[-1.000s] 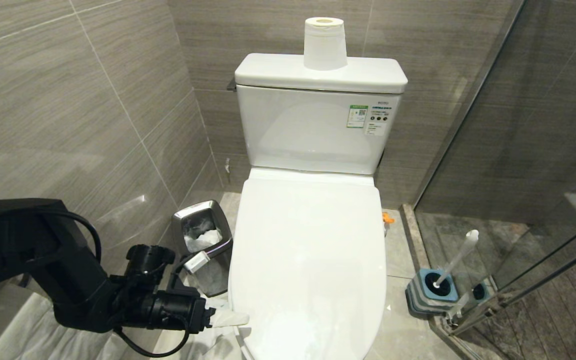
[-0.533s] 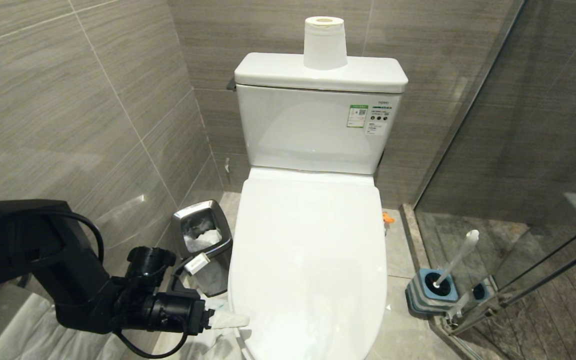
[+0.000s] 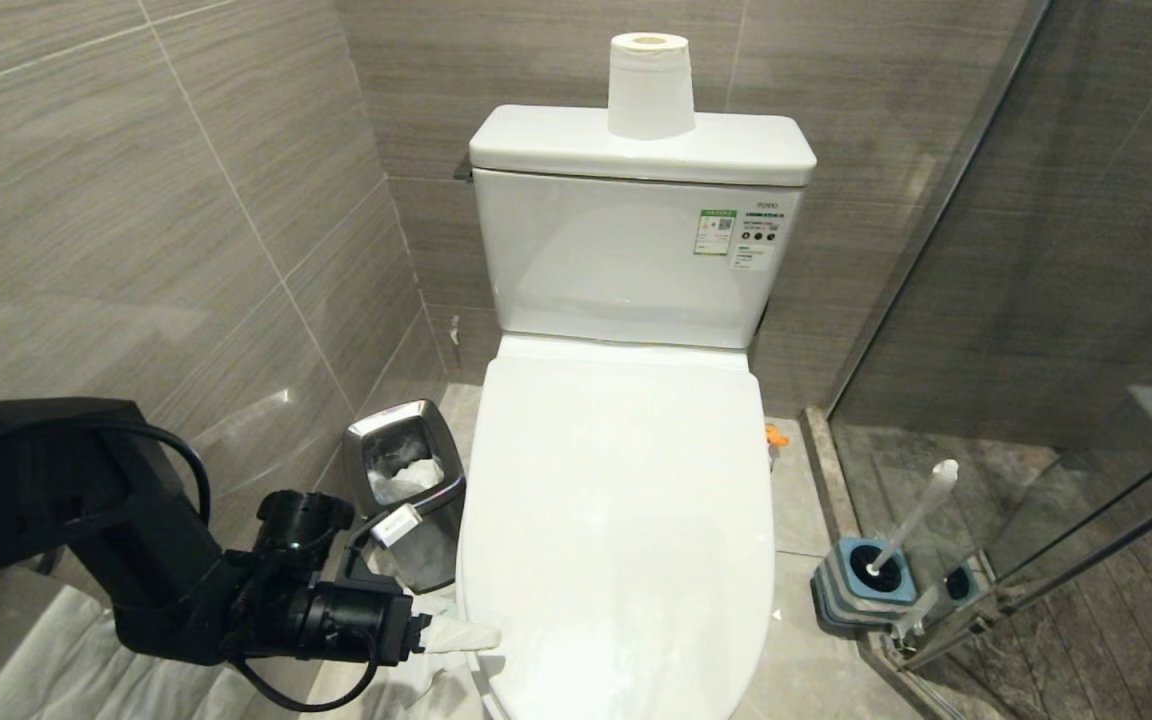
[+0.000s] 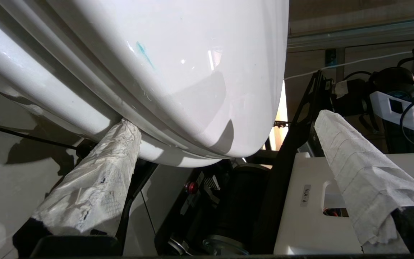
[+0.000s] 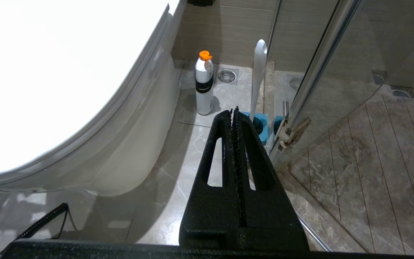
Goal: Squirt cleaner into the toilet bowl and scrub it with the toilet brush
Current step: Use the left hand to lift the toilet lid slightly
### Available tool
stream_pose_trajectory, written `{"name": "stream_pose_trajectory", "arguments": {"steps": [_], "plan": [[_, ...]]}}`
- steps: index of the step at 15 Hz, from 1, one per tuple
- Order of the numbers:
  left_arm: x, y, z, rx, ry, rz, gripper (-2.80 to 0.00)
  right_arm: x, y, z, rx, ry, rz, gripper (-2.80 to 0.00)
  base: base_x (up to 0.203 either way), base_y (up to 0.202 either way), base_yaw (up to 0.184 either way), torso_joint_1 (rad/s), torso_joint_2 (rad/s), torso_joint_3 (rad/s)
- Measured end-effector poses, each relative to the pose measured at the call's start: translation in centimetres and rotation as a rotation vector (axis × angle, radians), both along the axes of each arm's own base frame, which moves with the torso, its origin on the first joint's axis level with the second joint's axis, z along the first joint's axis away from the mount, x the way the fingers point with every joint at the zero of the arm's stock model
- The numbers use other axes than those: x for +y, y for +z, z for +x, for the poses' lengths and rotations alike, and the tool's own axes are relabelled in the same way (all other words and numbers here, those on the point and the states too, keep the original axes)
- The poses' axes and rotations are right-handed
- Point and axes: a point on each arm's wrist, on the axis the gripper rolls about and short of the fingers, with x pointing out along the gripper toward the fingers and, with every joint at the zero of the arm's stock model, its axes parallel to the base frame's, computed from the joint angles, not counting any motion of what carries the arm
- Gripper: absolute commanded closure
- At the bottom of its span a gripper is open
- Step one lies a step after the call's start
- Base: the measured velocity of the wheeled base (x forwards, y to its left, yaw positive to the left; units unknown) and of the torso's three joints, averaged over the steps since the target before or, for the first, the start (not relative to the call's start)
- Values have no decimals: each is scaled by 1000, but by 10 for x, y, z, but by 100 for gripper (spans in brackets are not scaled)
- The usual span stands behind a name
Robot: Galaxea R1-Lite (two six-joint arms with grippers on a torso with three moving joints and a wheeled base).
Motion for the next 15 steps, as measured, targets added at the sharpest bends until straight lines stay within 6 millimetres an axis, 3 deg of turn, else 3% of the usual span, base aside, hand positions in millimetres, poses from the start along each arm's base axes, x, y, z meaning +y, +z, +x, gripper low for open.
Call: {"name": "stream_pose_trajectory", "arguments": {"steps": [10,15], "plan": [[1,3,3,40,-8,-62,-280,0,0,0,1,0,0,0,0,0,0,0,0,0],[-2,16,16,56,41,-121,-280,0,0,0,1,0,0,0,0,0,0,0,0,0]]}}
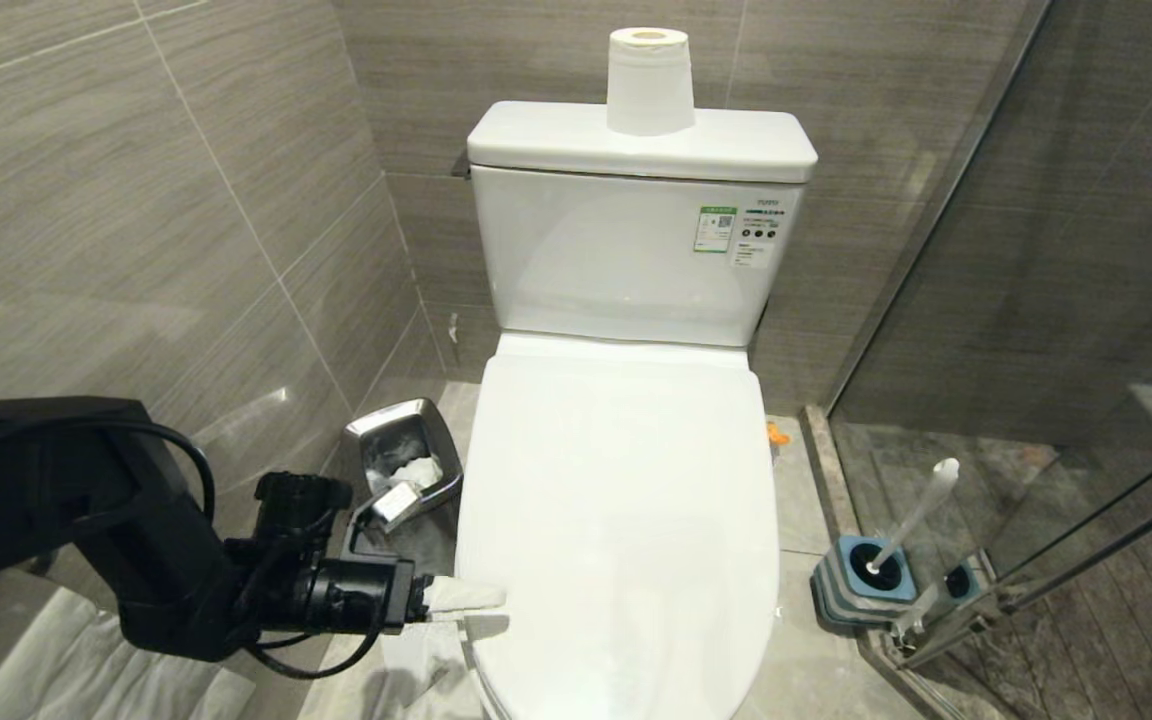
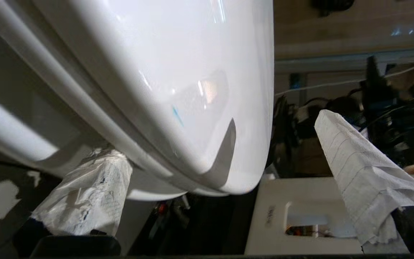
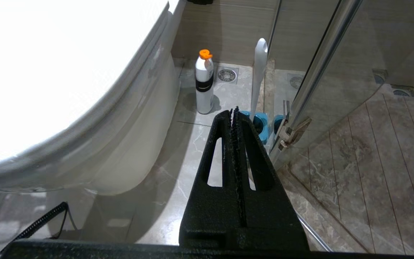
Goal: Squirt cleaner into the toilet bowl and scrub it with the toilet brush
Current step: Use the left hand to lift the toilet lid slightly
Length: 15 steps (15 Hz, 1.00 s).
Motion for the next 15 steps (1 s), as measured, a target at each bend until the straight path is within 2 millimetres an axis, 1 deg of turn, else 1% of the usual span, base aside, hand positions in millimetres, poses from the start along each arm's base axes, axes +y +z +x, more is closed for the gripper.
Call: {"name": "stream_pose_trajectory", "arguments": {"steps": [5,11,13,15], "plan": [[-4,16,11,32,63,-76,-280,0,0,0,1,0,0,0,0,0,0,0,0,0],[0,18,7,-5,72,-87,-280,0,0,0,-1,0,0,0,0,0,0,0,0,0],[3,20,5,10,86,-90,-280,0,0,0,0,1,0,0,0,0,0,0,0,0],[7,26,5,60,110,-104,-280,0,0,0,0,0,0,0,0,0,0,0,0,0]]}}
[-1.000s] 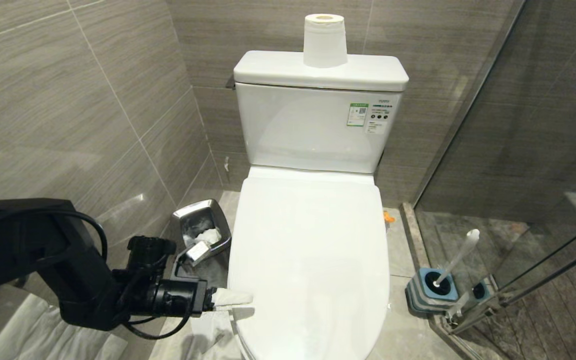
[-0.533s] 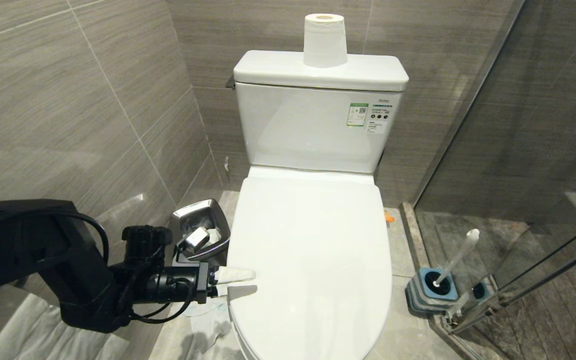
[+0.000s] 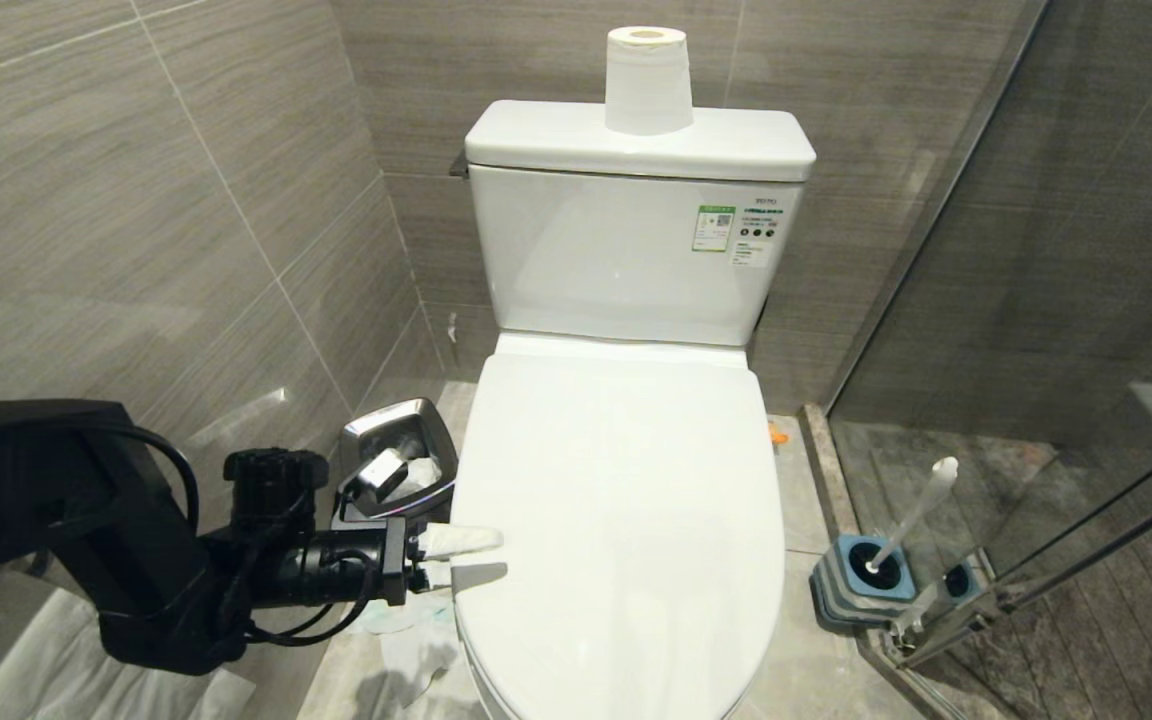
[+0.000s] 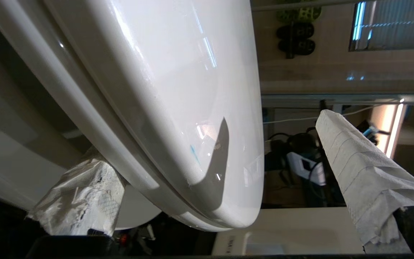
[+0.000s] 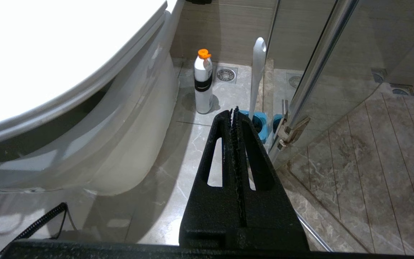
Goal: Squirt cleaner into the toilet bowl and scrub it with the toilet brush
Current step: Use the left hand to lift the toilet lid slightly
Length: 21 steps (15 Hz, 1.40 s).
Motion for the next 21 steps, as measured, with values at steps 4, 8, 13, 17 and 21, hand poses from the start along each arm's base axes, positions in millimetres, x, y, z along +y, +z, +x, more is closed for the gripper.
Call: {"name": "stream_pose_trajectory", "arguments": {"steps": [4,8,13,17,21], "plan": [[3,9,-6,46,16,-11,-280,0,0,0,0,0,0,0,0,0,0,0,0,0],[-3,16,-12,65,4,-15,-280,0,0,0,0,0,0,0,0,0,0,0,0,0],[-12,26,-15,146,-1,-44,-280,0,0,0,0,0,0,0,0,0,0,0,0,0],[-11,43,-13,168,12,-95,-280,0,0,0,0,0,0,0,0,0,0,0,0,0],[-7,70,-9,265,47,-214,-280,0,0,0,0,0,0,0,0,0,0,0,0,0]]}}
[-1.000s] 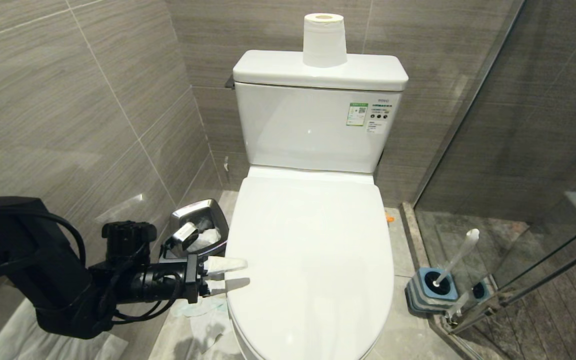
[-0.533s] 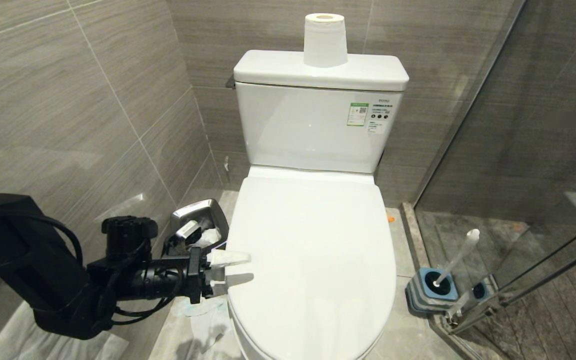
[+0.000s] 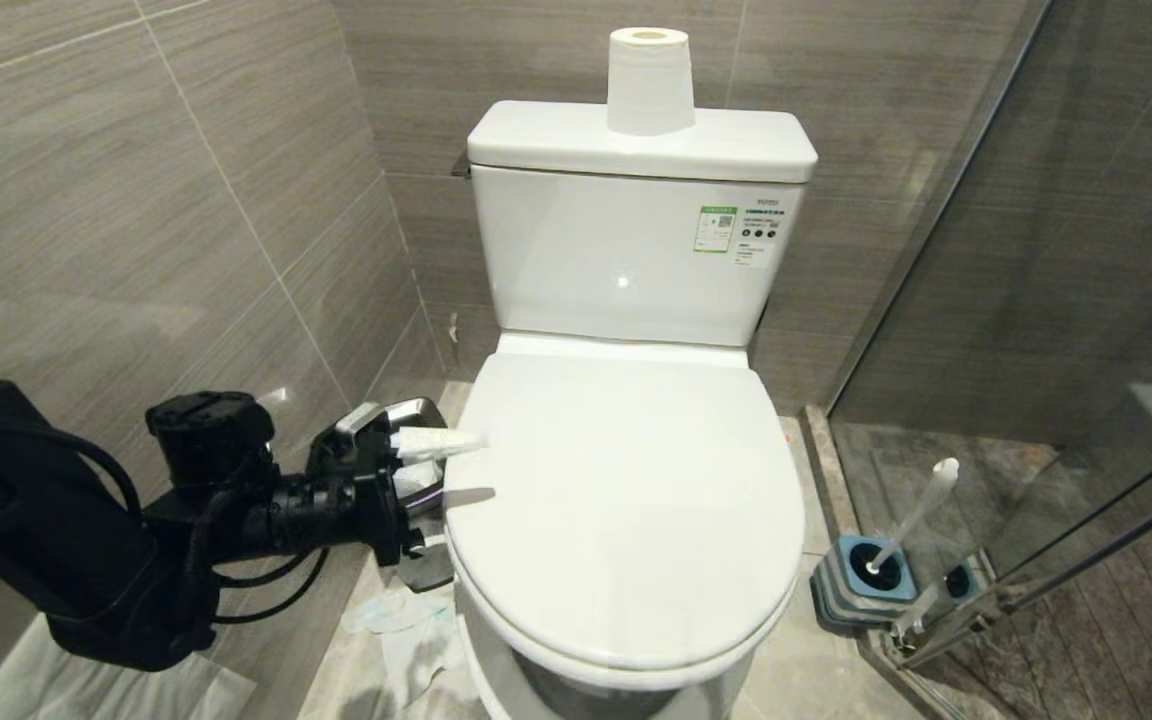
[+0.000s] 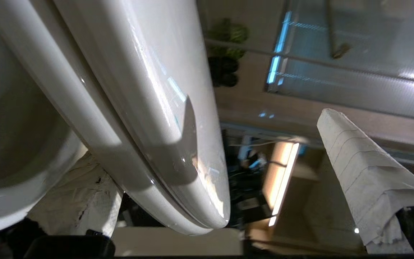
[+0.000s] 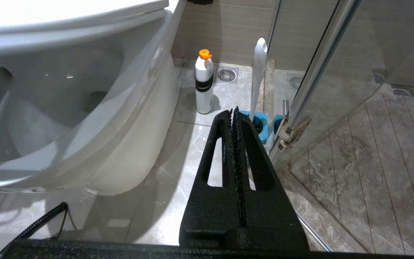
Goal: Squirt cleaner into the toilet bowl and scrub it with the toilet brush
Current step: Use the left hand to lift the toilet lid slightly
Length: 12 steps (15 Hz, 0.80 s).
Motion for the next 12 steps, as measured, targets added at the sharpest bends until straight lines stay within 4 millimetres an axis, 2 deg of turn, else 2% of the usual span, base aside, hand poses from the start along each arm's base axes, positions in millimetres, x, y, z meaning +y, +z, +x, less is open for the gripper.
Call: {"name": "stream_pose_trajectory", "arguments": {"steps": [3,12], "plan": [[2,14,-1,61,19,-70,-280,0,0,0,0,0,0,0,0,0,0,0,0,0],[2,21,0,2,70,-92,-280,0,0,0,0,0,0,0,0,0,0,0,0,0]]}}
